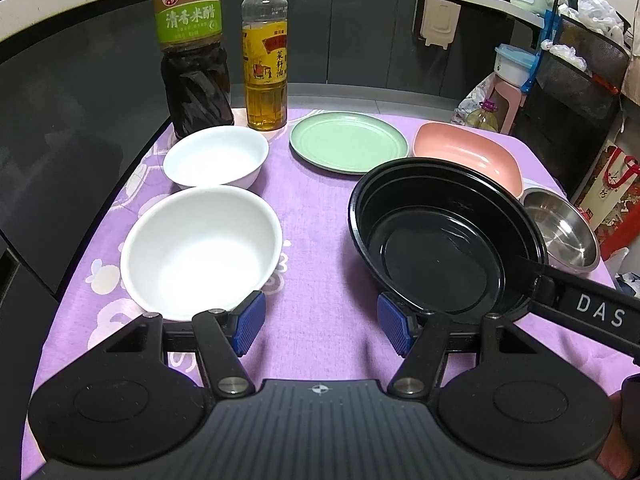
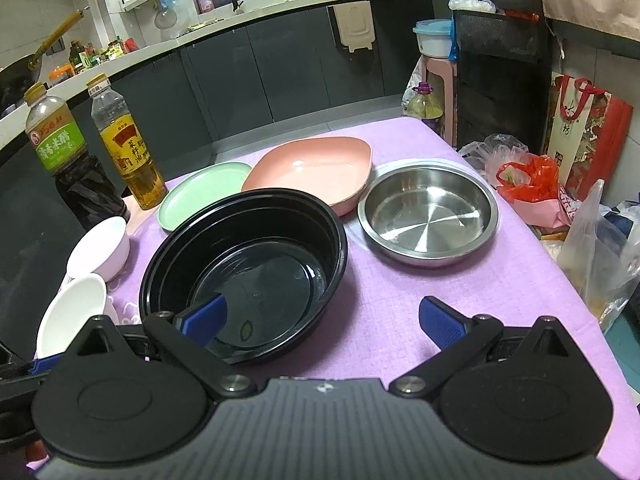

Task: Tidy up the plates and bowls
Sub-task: 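Close the left gripper on the black bowl rim while the right gripper grips it too, then slide the black bowl across the cloth with both grippers, then open them, then move both grippers to the large white bowl and close on its rim, then lift the large white bowl and lower it into the black bowl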

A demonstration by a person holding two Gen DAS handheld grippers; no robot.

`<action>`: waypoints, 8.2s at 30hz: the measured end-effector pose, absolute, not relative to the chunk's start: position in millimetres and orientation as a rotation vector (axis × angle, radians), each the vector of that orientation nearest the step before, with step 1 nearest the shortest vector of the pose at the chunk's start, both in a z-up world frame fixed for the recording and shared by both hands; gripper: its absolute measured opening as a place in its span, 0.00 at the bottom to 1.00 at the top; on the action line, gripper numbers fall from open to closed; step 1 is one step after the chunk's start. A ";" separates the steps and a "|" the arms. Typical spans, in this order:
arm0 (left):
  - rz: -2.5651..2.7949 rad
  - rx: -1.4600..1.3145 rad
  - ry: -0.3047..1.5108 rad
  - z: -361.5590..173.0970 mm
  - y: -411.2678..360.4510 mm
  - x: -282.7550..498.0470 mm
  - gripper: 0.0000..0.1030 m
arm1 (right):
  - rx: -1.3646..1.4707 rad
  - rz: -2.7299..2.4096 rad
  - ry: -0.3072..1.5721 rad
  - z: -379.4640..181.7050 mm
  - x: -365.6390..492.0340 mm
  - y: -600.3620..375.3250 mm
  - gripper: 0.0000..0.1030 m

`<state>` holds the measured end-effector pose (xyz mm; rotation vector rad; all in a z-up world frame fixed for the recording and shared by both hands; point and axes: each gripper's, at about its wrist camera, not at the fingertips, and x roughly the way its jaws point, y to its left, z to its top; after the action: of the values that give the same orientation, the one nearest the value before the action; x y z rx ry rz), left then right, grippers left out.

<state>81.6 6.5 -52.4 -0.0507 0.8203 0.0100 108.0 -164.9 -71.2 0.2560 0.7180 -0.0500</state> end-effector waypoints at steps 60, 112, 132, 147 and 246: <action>-0.116 -0.119 0.820 -42.9 -3.0 74.4 0.17 | 0.243 0.047 0.823 -71.1 111.9 -171.9 0.17; -0.093 -0.115 0.861 -64.4 57.1 -60.2 0.23 | 0.178 0.100 0.848 -83.6 2.4 -121.9 0.34; 0.027 -0.203 0.766 -38.7 99.2 -28.7 0.30 | 0.179 0.060 0.752 -56.6 27.9 -139.4 0.39; 0.124 -0.287 0.735 -34.3 134.6 34.8 0.30 | 0.069 0.205 0.780 -42.1 100.5 -81.1 0.39; -0.160 -0.079 0.794 -43.4 32.0 -60.9 0.17 | 0.099 0.207 0.818 -60.7 3.5 -112.0 0.04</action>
<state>-60.9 32.0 -43.4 -0.0786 0.7942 -0.1601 3.5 -112.0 -60.7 0.0988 0.8184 0.2072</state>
